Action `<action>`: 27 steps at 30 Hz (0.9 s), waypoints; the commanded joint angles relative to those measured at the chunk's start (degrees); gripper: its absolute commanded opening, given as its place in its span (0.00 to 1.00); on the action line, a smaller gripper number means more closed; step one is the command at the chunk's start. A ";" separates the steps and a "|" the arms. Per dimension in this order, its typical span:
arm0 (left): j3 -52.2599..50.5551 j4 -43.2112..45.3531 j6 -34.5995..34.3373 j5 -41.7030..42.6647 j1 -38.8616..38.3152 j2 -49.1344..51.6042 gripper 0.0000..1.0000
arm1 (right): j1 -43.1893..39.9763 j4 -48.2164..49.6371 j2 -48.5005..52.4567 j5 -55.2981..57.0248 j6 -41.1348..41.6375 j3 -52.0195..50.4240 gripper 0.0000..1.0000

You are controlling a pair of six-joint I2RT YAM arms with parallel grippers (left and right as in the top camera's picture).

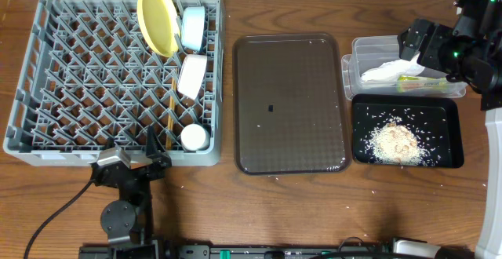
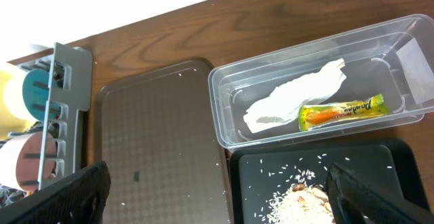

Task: Sort waste into correct bins and load items into the dishwasher

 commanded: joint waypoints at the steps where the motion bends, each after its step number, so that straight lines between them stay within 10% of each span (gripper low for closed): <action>1: -1.81 0.33 1.40 -0.28 0.28 -1.16 0.92 | -0.48 0.00 -0.04 -0.28 0.66 0.55 0.99; 27: -2.97 -6.88 1.38 -0.68 0.28 -0.98 0.92 | -0.48 0.00 -0.04 -0.28 0.66 0.52 0.99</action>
